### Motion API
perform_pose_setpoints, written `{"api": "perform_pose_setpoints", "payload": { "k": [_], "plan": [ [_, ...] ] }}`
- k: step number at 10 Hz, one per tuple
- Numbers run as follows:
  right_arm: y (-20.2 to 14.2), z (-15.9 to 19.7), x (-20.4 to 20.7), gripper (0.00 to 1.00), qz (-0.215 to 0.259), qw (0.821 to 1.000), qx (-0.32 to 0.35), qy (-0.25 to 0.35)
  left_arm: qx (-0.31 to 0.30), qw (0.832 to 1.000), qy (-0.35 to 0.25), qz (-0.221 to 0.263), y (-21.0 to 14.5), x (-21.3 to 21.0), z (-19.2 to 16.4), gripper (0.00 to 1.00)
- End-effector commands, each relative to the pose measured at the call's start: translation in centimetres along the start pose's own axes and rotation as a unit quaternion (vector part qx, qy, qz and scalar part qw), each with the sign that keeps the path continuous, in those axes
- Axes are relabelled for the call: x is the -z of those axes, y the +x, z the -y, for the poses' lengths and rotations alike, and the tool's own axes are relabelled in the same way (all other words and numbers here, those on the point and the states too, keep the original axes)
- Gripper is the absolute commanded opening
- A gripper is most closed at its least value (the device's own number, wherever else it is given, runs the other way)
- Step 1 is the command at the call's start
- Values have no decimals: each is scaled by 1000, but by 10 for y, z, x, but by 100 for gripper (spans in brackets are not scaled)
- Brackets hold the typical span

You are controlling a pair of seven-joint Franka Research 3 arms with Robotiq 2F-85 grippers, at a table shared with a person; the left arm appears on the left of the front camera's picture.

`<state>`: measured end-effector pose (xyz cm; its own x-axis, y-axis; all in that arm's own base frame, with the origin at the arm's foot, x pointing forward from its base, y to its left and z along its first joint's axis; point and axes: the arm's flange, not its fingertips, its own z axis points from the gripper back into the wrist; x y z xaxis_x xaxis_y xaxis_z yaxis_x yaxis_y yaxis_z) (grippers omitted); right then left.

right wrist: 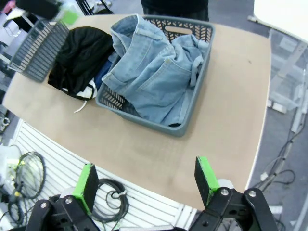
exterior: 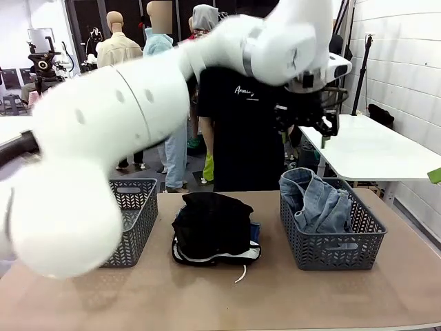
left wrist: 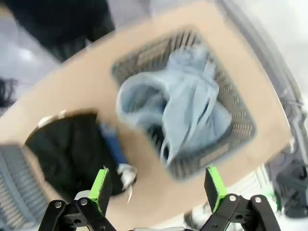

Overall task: Sort the tops and bottoms.
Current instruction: Lift clothes from the center of the table with your right hand.

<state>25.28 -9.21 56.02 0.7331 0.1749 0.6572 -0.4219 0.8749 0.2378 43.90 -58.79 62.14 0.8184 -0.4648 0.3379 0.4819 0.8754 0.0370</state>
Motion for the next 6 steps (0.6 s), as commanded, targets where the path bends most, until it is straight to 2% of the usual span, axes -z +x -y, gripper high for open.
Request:
{"api": "perform_pose_setpoints", "payload": {
  "k": [1, 2, 4, 5, 6],
  "plan": [
    [0, 0, 1, 100, 3, 1000, -3, 9, 10, 978, 71, -198, -181, 16, -64, 100],
    [0, 0, 1, 100, 3, 1000, -3, 9, 10, 951, 79, -298, -205, 15, -71, 100],
    [0, 0, 1, 100, 3, 1000, -3, 9, 10, 926, 50, -374, -240, 5, -78, 100],
    [0, 0, 1, 100, 3, 1000, -3, 9, -9, 925, 54, -376, -258, -6, -77, 100],
    [0, 0, 1, 100, 3, 1000, -3, 9, -15, 945, 81, -315, -259, -19, -67, 100]
  ]
}}
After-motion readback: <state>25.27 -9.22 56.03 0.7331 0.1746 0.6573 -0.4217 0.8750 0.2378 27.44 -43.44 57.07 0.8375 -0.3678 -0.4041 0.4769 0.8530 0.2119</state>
